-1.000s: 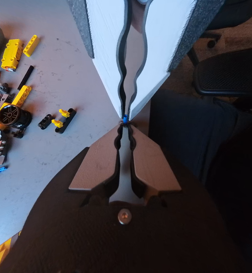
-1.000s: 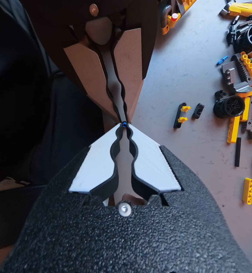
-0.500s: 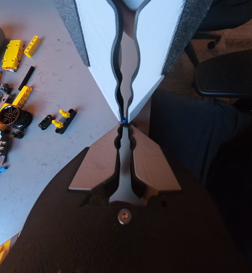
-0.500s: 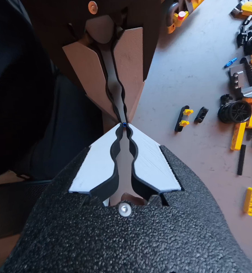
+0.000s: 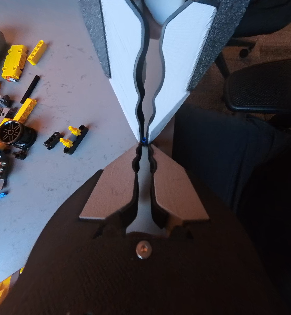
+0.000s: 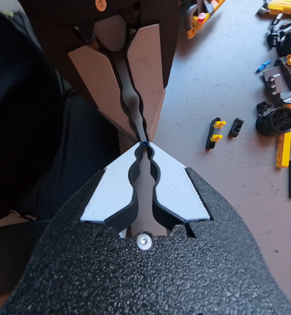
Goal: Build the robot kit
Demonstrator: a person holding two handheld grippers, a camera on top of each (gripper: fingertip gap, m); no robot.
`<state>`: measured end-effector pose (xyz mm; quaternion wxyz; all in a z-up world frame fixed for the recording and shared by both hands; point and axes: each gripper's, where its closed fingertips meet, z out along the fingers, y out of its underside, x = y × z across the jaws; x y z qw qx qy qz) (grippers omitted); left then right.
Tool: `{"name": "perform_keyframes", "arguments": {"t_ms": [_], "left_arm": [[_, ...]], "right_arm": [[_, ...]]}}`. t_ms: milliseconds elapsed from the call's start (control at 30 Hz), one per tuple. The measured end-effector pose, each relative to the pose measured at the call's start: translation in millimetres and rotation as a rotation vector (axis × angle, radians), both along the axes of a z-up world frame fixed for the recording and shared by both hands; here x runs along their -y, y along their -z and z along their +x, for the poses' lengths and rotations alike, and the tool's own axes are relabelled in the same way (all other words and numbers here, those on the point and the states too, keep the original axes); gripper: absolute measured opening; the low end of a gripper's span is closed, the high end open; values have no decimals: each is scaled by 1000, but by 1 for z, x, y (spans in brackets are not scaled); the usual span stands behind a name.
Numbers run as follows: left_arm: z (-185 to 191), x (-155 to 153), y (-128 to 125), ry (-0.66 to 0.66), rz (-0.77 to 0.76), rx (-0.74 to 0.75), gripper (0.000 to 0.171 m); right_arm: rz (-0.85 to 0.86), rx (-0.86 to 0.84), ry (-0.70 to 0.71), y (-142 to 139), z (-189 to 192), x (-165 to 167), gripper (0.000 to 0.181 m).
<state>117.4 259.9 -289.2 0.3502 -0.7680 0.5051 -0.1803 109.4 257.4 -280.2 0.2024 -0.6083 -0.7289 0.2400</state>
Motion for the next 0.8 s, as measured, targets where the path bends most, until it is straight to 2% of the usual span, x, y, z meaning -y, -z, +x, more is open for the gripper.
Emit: {"name": "perform_keyframes", "arguments": {"t_ms": [33,233,467,800], "left_arm": [[0,0,0,0,0,0,3],[0,-1,0,-3,1,2,3],[-1,-1,0,-5,-2,3,3],[-1,-1,0,-7,-3,4,3]], "right_arm": [[0,-15,9,-1,0,-1,3],[-69,-159,73,-23,-2,-3,0],[4,-68,63,-8,0,-2,0],[-12,22,38,-5,1,-2,0]]}}
